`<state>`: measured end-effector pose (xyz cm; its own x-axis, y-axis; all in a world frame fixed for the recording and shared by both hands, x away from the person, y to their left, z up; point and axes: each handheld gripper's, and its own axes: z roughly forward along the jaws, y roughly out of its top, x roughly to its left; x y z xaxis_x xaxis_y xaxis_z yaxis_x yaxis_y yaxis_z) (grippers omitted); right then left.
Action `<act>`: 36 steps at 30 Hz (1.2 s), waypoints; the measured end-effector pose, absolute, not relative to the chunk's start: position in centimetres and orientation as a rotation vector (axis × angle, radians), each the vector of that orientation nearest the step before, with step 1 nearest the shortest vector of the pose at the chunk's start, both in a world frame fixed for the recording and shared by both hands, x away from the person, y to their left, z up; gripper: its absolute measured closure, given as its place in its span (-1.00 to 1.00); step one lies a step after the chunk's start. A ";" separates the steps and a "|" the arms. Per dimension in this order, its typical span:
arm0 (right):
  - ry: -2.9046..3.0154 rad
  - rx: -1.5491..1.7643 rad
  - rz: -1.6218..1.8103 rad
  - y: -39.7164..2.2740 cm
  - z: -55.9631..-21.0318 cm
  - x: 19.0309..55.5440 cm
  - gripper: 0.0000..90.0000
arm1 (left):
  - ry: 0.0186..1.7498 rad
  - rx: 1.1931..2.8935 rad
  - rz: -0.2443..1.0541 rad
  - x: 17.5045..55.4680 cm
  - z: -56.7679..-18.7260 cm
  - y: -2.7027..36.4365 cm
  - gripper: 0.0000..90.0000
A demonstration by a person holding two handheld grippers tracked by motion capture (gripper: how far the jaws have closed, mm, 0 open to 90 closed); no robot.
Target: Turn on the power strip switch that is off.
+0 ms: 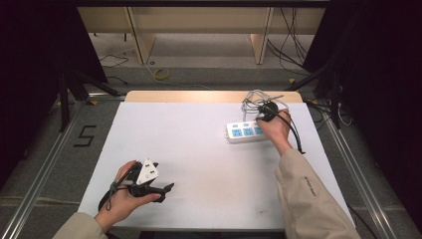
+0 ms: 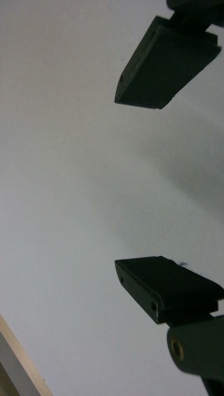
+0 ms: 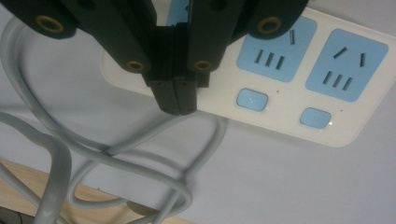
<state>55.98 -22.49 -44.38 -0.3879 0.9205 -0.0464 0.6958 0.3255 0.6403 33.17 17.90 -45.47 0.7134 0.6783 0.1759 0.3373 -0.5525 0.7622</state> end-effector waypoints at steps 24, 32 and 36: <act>2.232 1.375 0.831 -23.5 -43.1 53.1 0.76 | 0.768 2.188 0.602 33.1 -45.4 17.9 -0.63; 2.265 1.339 0.835 -23.5 -43.4 51.5 0.66 | 0.770 2.190 0.604 33.1 -45.4 17.9 -0.63; 2.273 1.307 0.855 -23.4 -43.1 50.8 0.61 | 0.772 2.187 0.604 33.1 -45.4 17.9 -0.63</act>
